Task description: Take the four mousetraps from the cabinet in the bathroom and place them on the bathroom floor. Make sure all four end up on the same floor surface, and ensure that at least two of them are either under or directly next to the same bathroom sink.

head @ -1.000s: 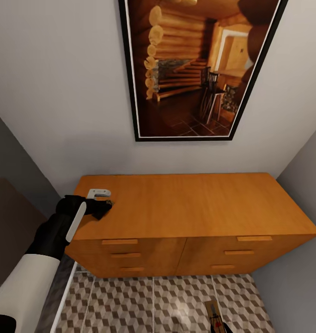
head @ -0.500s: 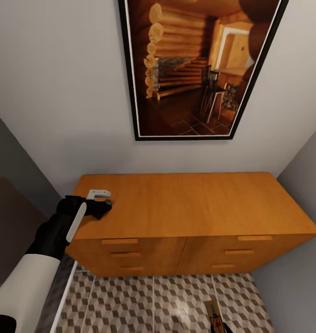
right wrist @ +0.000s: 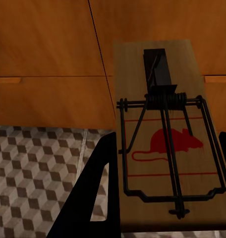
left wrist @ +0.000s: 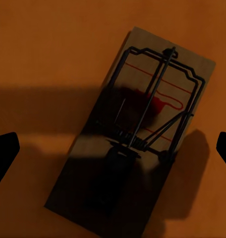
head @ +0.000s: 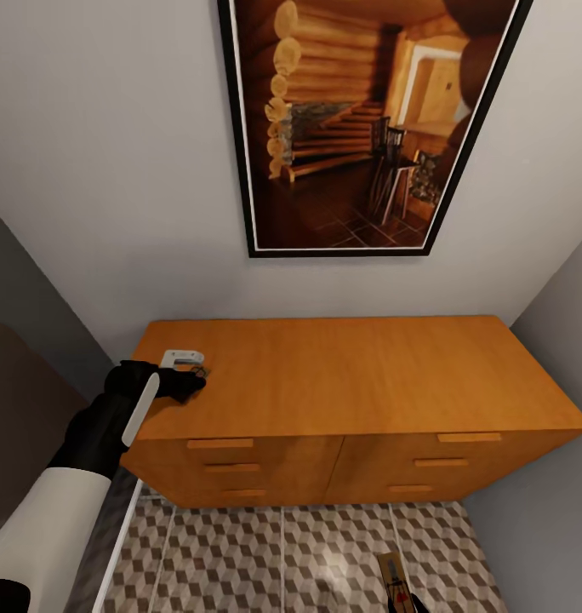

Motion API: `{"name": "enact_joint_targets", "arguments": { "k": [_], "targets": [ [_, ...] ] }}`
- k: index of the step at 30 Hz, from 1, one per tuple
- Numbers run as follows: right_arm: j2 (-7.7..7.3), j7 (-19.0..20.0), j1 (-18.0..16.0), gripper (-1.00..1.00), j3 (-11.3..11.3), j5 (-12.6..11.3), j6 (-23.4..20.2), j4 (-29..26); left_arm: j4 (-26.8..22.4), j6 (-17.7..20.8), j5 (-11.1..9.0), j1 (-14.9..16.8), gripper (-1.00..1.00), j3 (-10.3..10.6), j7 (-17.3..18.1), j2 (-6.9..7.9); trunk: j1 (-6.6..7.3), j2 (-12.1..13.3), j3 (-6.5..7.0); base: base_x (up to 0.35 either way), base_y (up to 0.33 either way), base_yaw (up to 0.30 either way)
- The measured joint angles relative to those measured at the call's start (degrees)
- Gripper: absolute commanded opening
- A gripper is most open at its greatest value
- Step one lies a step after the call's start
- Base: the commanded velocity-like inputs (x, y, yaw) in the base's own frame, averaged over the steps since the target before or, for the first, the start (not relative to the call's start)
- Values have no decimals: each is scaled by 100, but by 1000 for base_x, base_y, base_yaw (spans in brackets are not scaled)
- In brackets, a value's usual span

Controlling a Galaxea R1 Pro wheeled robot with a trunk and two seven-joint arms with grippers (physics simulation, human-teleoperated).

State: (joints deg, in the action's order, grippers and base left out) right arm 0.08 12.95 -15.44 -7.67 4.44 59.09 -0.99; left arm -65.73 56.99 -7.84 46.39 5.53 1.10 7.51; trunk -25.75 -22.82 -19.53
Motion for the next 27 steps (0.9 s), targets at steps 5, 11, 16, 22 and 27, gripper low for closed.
{"name": "enact_joint_targets", "arguments": {
  "k": [5,11,16,22,27],
  "targets": [
    [0,0,0,-100,0,0,0,0,5,0,0,1,100,0,-1,0,0,0,0,0,0,0],
    [0,0,0,-100,0,0,0,0,41,0,0,-2,100,0,-2,0,0,0,0,0,0,0],
    [0,0,0,-100,0,0,0,0,70,0,0,-2,100,0,-1,0,0,0,-1,0,0,0],
    [0,0,0,-100,0,0,0,0,80,0,0,-1,100,0,-1,0,0,0,-1,0,0,0],
    [0,0,0,-100,0,0,0,0,81,0,0,0,100,0,-2,0,0,0,-1,0,0,0]
  ]
}}
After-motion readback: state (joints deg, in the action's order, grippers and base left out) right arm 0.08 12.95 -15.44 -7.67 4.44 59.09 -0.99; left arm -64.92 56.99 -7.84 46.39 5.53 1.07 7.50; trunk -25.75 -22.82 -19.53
